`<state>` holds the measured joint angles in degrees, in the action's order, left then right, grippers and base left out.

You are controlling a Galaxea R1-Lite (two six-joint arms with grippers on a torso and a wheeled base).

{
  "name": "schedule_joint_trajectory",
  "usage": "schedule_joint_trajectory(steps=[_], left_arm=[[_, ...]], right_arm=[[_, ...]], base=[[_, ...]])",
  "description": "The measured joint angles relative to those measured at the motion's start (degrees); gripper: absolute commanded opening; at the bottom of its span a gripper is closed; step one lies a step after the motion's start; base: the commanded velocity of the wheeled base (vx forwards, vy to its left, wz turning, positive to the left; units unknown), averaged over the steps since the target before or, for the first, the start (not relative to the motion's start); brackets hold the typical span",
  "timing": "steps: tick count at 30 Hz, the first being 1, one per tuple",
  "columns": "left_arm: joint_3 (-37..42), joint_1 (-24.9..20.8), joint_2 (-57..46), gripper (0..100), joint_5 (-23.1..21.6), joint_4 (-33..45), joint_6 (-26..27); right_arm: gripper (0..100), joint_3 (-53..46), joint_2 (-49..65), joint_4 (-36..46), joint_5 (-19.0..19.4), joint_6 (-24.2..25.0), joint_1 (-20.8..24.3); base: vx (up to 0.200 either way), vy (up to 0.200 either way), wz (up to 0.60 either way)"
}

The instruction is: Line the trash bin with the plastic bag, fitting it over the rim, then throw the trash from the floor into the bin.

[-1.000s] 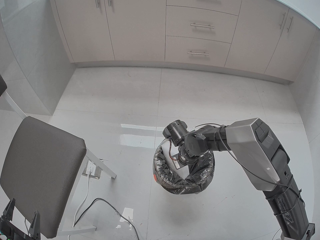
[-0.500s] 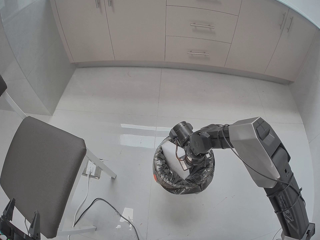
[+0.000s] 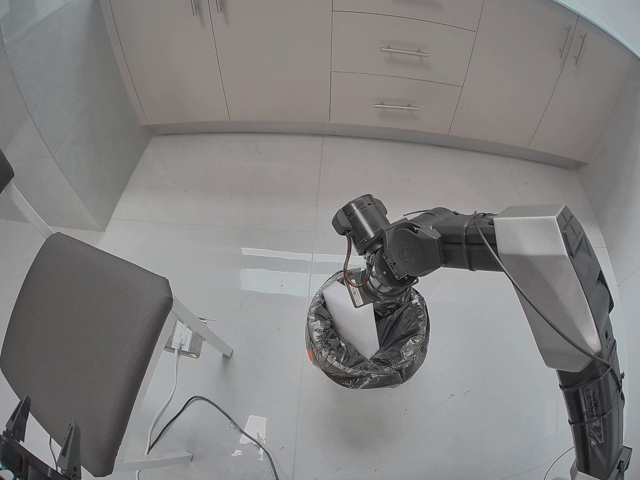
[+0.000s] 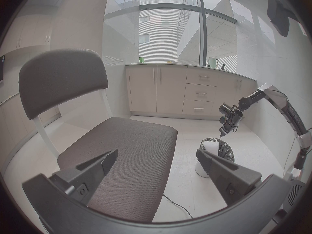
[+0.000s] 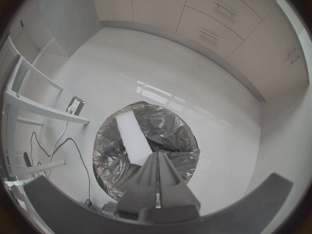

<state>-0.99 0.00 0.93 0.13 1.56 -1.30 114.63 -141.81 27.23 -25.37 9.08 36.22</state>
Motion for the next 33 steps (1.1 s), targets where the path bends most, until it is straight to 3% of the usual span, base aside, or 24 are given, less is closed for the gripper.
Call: schedule_joint_trajectory(steps=[5,13,33], left_arm=[[0.0,0.0,0.0,100,0.0,0.02,0.0],[0.0,0.0,0.0,100,0.0,0.0,-0.02],[0.0,0.0,0.0,100,0.0,0.0,-0.04]], right_arm=[[0,-0.02,-0.48,-0.94,0.38,0.06,0.49],[0,-0.05,-4.27,-8.98,0.68,-0.2,0.82],[0,0.0,-9.9,-10.46,0.33,-0.99,1.6]], base=[[0.0,0.0,0.0],[0.0,0.0,0.0],[0.0,0.0,0.0]])
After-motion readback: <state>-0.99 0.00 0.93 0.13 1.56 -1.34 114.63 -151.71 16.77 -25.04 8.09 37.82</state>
